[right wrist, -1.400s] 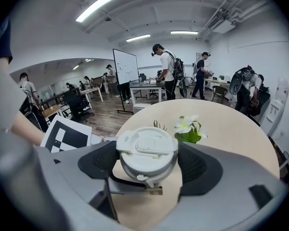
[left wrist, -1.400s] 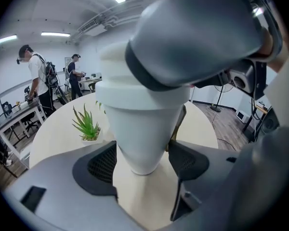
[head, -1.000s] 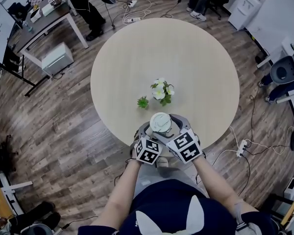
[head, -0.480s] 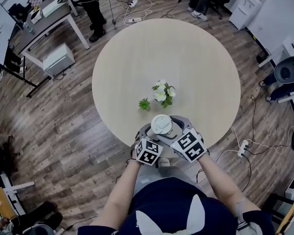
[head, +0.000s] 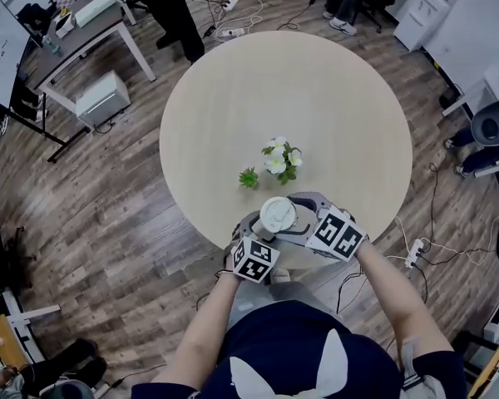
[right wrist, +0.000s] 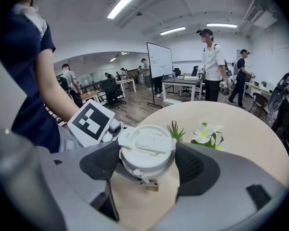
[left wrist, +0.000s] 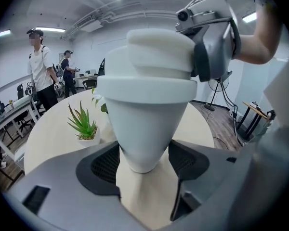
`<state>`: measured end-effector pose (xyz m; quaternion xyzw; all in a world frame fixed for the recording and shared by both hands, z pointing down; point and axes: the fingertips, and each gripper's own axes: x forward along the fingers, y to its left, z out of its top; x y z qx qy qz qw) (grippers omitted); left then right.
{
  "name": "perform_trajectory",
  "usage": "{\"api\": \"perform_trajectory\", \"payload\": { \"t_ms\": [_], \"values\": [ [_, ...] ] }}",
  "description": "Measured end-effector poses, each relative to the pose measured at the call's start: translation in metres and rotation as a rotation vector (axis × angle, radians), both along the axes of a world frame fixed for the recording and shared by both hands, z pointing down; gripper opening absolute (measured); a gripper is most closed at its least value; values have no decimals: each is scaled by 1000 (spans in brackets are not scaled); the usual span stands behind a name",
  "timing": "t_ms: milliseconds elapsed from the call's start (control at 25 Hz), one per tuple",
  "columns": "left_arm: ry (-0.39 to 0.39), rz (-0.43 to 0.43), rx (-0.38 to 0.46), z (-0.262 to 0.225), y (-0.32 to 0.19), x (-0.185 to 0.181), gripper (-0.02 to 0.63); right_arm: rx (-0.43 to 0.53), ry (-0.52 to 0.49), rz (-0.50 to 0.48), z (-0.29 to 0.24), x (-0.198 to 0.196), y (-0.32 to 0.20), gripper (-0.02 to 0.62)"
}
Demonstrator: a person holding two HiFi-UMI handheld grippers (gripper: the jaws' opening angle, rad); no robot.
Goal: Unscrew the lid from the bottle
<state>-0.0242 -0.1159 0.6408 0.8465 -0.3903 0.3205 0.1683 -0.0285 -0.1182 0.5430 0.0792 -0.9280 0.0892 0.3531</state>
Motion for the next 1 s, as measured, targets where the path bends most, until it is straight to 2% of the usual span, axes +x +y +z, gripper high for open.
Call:
{"api": "perform_trajectory", "payload": {
  "t_ms": [280, 480, 640, 800, 880, 1000],
  "values": [
    [-5, 10, -13, -1, 1, 0, 325, 0, 88, -323, 0, 0, 3, 367],
    [-9, 12, -18, 0, 1, 0, 325, 13, 215, -513, 2, 2, 3, 367],
    [-11, 15, -20, -1, 1, 0, 325, 33, 332, -625, 2, 5, 3, 367],
    [-15, 15, -22, 0, 0, -1, 325, 48, 359, -658, 3, 4, 2, 370],
    [-15, 14, -24, 1, 1, -1, 325, 43, 326, -613, 3, 2, 3, 376],
    [-12, 13, -29, 2, 2, -1, 325, 31, 226, -486, 2, 0, 4, 385]
  ]
}}
